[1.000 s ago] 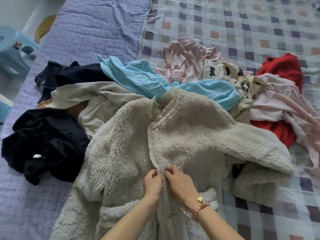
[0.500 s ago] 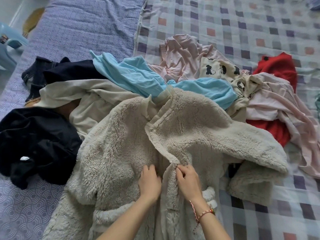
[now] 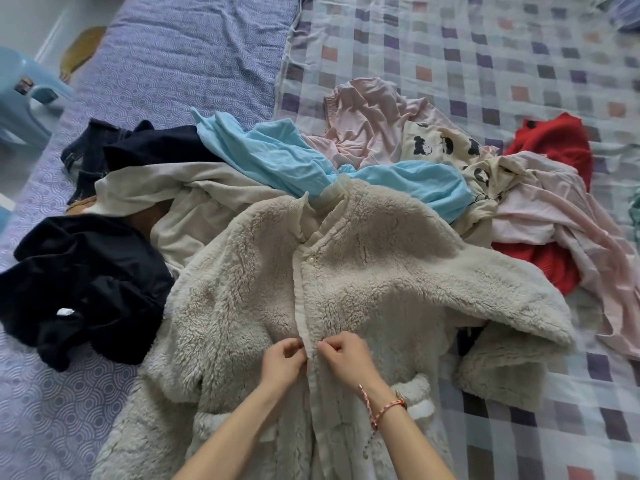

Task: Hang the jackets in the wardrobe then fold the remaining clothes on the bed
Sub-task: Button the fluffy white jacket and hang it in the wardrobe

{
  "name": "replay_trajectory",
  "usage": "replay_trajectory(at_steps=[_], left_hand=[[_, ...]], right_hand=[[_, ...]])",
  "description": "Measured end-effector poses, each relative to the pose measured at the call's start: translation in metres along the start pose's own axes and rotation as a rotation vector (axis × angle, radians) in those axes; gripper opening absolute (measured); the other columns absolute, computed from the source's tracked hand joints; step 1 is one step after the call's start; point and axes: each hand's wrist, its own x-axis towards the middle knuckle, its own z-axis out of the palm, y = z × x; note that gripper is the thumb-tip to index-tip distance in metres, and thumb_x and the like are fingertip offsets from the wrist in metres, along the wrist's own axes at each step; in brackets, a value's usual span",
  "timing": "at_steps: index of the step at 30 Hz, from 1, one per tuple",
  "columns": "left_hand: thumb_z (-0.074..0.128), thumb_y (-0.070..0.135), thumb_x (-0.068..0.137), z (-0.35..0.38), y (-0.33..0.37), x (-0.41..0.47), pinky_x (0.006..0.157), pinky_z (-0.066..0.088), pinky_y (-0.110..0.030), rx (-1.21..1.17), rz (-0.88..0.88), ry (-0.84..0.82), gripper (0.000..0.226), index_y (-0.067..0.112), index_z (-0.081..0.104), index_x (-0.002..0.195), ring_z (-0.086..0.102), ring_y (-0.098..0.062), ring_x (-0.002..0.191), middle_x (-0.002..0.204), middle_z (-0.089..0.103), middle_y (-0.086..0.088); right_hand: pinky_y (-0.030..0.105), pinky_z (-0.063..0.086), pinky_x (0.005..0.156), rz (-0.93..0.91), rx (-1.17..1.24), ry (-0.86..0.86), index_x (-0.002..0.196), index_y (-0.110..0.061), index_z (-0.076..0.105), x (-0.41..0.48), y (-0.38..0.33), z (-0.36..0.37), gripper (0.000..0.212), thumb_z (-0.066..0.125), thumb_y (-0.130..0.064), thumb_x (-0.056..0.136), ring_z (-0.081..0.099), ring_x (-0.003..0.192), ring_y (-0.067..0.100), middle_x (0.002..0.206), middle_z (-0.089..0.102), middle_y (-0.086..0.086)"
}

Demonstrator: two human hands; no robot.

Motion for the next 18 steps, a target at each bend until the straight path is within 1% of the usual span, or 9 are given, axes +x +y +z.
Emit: replay_trajectory(at_steps=[1, 3, 6, 8, 10, 12, 13, 15, 18], left_hand=[[0.060, -0.007, 0.083, 0.001, -0.002, 0.000, 0.074, 0.046, -0.023, -0.021, -0.002, -0.017, 0.015, 0.003, 0.069, 0.090, 0.061, -0.011, 0.081, 0.078, 0.068, 0.000], [0.059, -0.006, 0.084, 0.003, -0.006, 0.000, 0.076, 0.047, -0.026, -0.045, -0.009, -0.038, 0.017, 0.004, 0.070, 0.092, 0.061, -0.015, 0.083, 0.076, 0.069, 0.004], [0.057, -0.006, 0.086, 0.006, -0.010, -0.003, 0.064, 0.048, -0.012, -0.118, -0.032, -0.061, 0.018, 0.009, 0.068, 0.090, 0.061, 0.002, 0.063, 0.062, 0.067, 0.015], [0.056, -0.008, 0.086, 0.014, -0.008, -0.009, 0.055, 0.046, -0.008, -0.146, -0.030, -0.044, 0.019, 0.007, 0.067, 0.085, 0.057, 0.009, 0.053, 0.054, 0.065, 0.017], [0.053, -0.011, 0.086, 0.022, -0.004, -0.013, 0.053, 0.049, -0.014, -0.192, -0.044, -0.018, 0.029, 0.008, 0.068, 0.070, 0.058, 0.004, 0.051, 0.051, 0.064, 0.011], [0.053, -0.011, 0.086, 0.028, -0.001, -0.014, 0.065, 0.054, -0.027, -0.230, -0.039, 0.008, 0.039, 0.016, 0.071, 0.064, 0.062, -0.011, 0.063, 0.058, 0.068, 0.006], [0.054, -0.010, 0.086, 0.031, -0.002, -0.011, 0.072, 0.052, -0.030, -0.217, -0.021, 0.022, 0.038, 0.017, 0.073, 0.068, 0.062, -0.014, 0.070, 0.062, 0.069, 0.008], [0.056, -0.010, 0.085, 0.034, -0.004, -0.014, 0.074, 0.052, -0.028, -0.238, -0.035, 0.088, 0.025, 0.009, 0.071, 0.078, 0.062, -0.013, 0.074, 0.067, 0.070, 0.007], [0.060, -0.012, 0.081, 0.035, -0.002, -0.016, 0.056, 0.050, -0.019, -0.376, -0.155, 0.181, 0.022, 0.006, 0.065, 0.071, 0.059, -0.007, 0.055, 0.061, 0.066, 0.000]], right_hand=[[0.026, 0.026, 0.055, 0.007, 0.021, 0.021, 0.049, -0.016, 0.053, -0.004, 0.001, 0.004, 0.040, 0.056, -0.016, 0.089, 0.036, 0.053, 0.007, 0.046, 0.034, -0.005], [0.027, 0.034, 0.065, 0.015, 0.102, 0.050, 0.074, 0.000, 0.071, -0.009, 0.004, 0.009, 0.026, 0.057, -0.016, 0.090, 0.049, 0.069, 0.013, 0.059, 0.047, -0.006], [0.033, 0.043, 0.080, 0.034, 0.148, 0.081, 0.090, 0.001, 0.073, -0.012, 0.011, 0.012, 0.022, 0.059, -0.016, 0.090, 0.059, 0.083, 0.022, 0.081, 0.063, 0.010], [0.032, 0.045, 0.071, 0.076, 0.228, 0.075, 0.082, 0.000, 0.073, -0.014, 0.014, 0.013, 0.020, 0.058, -0.011, 0.089, 0.056, 0.072, 0.016, 0.074, 0.064, 0.007], [0.026, 0.045, 0.054, 0.198, 0.435, 0.086, 0.066, 0.000, 0.066, -0.011, 0.013, 0.008, 0.026, 0.054, -0.001, 0.089, 0.052, 0.054, 0.011, 0.055, 0.057, 0.002], [0.017, 0.042, 0.039, 0.363, 0.727, 0.054, 0.059, 0.001, 0.055, -0.007, 0.007, 0.000, 0.031, 0.049, 0.008, 0.089, 0.048, 0.037, 0.007, 0.042, 0.052, 0.001], [0.014, 0.040, 0.035, 0.414, 0.825, 0.025, 0.060, 0.001, 0.052, -0.004, 0.004, -0.005, 0.031, 0.048, 0.011, 0.088, 0.046, 0.032, 0.005, 0.039, 0.051, 0.002], [0.011, 0.037, 0.033, 0.456, 0.806, -0.044, 0.062, 0.002, 0.053, -0.003, 0.005, -0.012, 0.027, 0.050, 0.011, 0.088, 0.045, 0.030, 0.004, 0.039, 0.052, 0.003], [0.010, 0.036, 0.034, 0.449, 0.622, -0.158, 0.062, -0.001, 0.058, -0.002, 0.001, -0.021, 0.024, 0.057, 0.005, 0.085, 0.045, 0.033, 0.003, 0.045, 0.056, 0.002]])
